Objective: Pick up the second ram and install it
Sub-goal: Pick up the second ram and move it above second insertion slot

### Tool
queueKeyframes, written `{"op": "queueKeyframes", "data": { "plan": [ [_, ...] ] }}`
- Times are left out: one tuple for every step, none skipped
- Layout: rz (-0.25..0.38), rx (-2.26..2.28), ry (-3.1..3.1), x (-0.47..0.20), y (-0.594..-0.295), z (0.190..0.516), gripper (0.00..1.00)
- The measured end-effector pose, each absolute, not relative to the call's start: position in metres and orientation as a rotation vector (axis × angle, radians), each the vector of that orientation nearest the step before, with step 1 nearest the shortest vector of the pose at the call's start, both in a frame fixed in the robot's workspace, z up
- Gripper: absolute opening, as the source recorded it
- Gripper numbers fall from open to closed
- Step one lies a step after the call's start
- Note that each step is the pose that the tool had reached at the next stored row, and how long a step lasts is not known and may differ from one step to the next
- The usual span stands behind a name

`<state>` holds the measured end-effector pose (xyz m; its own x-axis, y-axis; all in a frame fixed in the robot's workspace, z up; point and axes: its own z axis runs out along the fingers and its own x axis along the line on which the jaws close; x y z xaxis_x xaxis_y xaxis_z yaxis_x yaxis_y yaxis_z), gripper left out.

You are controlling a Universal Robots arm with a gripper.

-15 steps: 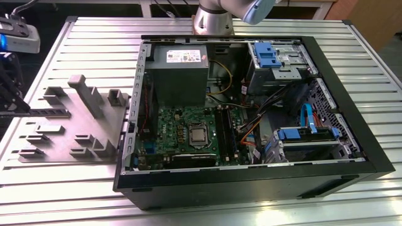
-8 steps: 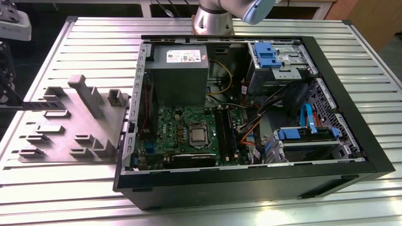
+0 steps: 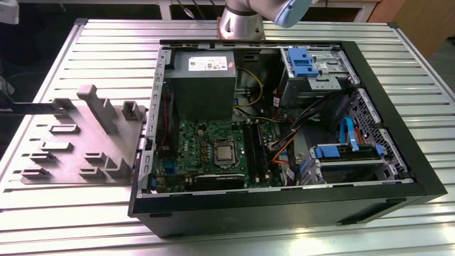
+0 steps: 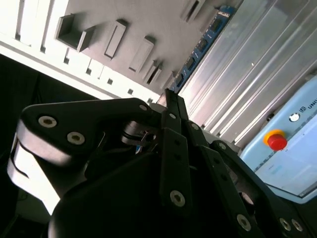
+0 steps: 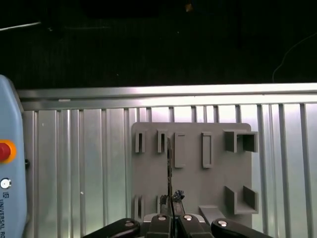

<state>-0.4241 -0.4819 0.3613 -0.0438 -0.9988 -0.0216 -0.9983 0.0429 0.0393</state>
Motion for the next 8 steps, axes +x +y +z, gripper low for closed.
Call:
{"op": "queueKeyframes", "data": {
  "plan": [
    [-0.068,2.164,-2.26,-0.424,-0.482,0.364,0.11],
    [-0.068,2.164,-2.26,-0.424,-0.482,0.367,0.11],
    [-0.067,2.165,-2.26,-0.424,-0.482,0.369,0.11],
    [-0.067,2.165,-2.261,-0.424,-0.482,0.371,0.11],
    [-0.067,2.165,-2.261,-0.424,-0.482,0.374,0.11],
    [-0.067,2.165,-2.261,-0.424,-0.482,0.376,0.11],
    [-0.067,2.165,-2.261,-0.424,-0.482,0.376,0.11],
    [-0.067,2.165,-2.261,-0.424,-0.482,0.377,0.11]
  ]
}}
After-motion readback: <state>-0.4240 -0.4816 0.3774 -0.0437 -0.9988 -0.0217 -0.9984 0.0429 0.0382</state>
